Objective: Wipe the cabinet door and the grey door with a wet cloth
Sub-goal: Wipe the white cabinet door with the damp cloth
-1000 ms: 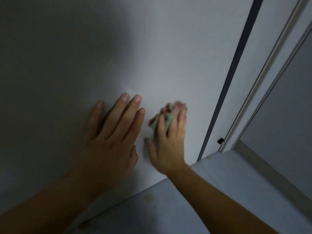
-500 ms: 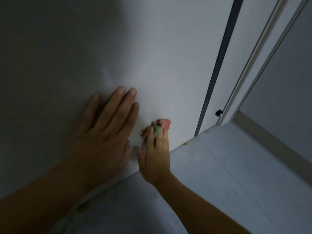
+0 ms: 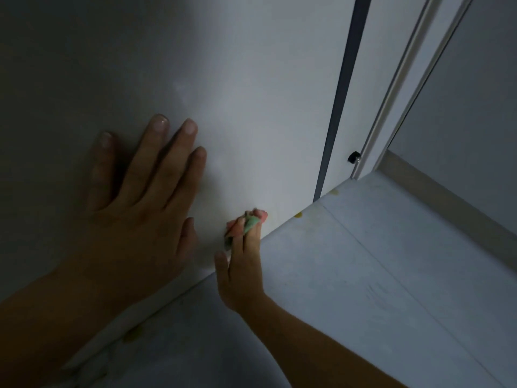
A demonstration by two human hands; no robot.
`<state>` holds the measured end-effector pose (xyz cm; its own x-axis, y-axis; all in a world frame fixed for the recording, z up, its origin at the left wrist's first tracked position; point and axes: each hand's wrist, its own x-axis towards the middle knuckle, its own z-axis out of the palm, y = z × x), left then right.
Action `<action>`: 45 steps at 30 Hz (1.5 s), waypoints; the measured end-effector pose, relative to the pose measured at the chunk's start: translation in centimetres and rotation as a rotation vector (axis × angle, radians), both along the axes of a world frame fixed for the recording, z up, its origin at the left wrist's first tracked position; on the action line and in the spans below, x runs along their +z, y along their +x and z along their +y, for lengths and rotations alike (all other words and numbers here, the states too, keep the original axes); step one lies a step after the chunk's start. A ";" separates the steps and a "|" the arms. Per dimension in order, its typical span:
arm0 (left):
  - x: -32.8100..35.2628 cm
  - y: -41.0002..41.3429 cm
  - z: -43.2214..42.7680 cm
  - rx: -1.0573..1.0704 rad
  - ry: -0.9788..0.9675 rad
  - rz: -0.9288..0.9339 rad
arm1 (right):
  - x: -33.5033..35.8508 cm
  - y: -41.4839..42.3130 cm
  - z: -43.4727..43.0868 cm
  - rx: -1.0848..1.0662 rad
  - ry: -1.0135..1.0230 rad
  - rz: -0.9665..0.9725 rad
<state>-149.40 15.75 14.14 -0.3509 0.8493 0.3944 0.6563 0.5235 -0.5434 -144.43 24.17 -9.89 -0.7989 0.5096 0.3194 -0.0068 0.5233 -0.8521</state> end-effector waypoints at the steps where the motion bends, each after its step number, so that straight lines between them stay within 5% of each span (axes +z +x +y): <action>1: 0.0 -0.1 0.0 -0.005 -0.010 0.007 | 0.0 -0.2 -0.3 -0.015 -0.062 -0.029; 7: 0.0 -0.7 -0.5 -0.030 0.009 -0.011 | 4.9 -2.5 -2.2 -0.140 -0.740 0.011; 10: -0.1 -0.8 -0.4 -0.035 0.007 -0.032 | 5.2 -5.3 3.6 -0.355 -0.803 -0.055; 14: -0.1 -1.0 -0.5 -0.032 0.003 -0.067 | 3.0 -7.3 8.3 -0.645 -1.239 0.111; 17: -0.2 -0.9 -0.4 -0.034 0.011 -0.080 | 1.5 -6.0 3.1 -0.568 -1.211 -0.063; 20: -0.8 -0.8 -0.1 -0.041 0.022 -0.066 | 1.1 -5.3 0.7 -0.453 -1.388 -0.102; 28: -1.0 -0.7 1.5 -0.025 -0.056 -0.025 | -1.4 -7.9 15.6 -0.720 -1.237 0.109; 36: -1.0 -0.5 1.5 0.018 -0.059 -0.028 | 1.9 -3.7 0.0 -0.406 -1.642 -0.133; 45: 0.0 2.3 2.0 0.062 -0.036 -0.350 | 9.5 2.7 4.5 -0.165 -1.664 -0.120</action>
<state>-147.10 17.80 14.13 -0.5106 0.8335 0.2111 0.7737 0.5525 -0.3100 -141.75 28.70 -0.41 -0.6845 0.2823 -0.6721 0.0543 -0.8997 -0.4332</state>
